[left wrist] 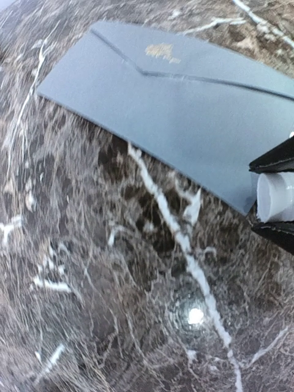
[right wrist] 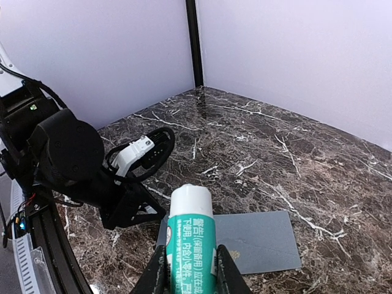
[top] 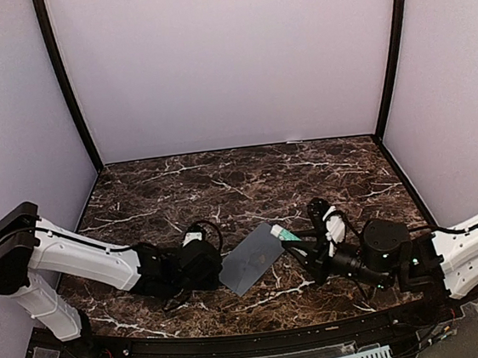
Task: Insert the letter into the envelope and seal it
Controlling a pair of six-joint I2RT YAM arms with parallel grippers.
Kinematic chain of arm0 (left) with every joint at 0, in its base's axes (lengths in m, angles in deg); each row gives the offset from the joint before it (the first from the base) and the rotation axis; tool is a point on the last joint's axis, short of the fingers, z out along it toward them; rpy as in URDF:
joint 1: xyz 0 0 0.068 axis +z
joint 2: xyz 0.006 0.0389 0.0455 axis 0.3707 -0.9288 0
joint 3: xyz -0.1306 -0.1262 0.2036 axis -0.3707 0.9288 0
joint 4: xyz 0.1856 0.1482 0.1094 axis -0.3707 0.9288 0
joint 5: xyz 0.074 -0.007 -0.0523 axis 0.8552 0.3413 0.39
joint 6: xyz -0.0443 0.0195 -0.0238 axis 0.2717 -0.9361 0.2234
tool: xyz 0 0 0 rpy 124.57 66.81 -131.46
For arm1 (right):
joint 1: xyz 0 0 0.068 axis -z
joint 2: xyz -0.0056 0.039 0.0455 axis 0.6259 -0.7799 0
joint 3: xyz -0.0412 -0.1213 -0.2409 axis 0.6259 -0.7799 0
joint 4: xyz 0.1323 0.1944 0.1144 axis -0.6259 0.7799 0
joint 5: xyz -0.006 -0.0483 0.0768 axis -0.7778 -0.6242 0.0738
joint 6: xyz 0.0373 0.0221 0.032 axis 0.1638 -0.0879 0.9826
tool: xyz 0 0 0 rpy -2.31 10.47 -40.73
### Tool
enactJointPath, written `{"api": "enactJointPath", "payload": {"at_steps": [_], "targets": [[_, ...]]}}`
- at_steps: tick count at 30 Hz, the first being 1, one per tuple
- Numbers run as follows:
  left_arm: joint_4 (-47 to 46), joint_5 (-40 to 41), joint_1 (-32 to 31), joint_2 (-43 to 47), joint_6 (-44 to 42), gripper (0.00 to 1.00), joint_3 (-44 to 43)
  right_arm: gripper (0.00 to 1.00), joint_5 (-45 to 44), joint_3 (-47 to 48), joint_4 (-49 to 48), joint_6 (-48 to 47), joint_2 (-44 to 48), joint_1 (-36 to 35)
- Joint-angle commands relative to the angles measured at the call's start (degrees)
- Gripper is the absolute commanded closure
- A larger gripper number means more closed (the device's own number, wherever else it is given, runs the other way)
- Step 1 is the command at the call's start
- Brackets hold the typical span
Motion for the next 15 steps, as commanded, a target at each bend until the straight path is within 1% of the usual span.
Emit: {"api": "enactJointPath", "payload": {"at_steps": [1,6,10,15], "targets": [[-1.6,-9.7,-0.2,5.8,-12.6,0.79,-0.7,1.0,2.8,-1.6,1.8,1.0,4.1,1.4],[-2.5,-17.4,-0.1,9.8,-18.7,0.79,-1.7,1.0,6.3,-1.9,3.8,1.1,6.9,2.3],[-3.1,-23.7,-0.1,12.0,-22.2,0.79,-3.2,1.0,10.8,-2.4,4.8,0.7,9.1,3.0],[-3.2,-28.8,-0.1,14.6,-26.4,0.79,-4.6,1.0,16.5,-2.6,5.4,0.0,10.7,4.0]]}}
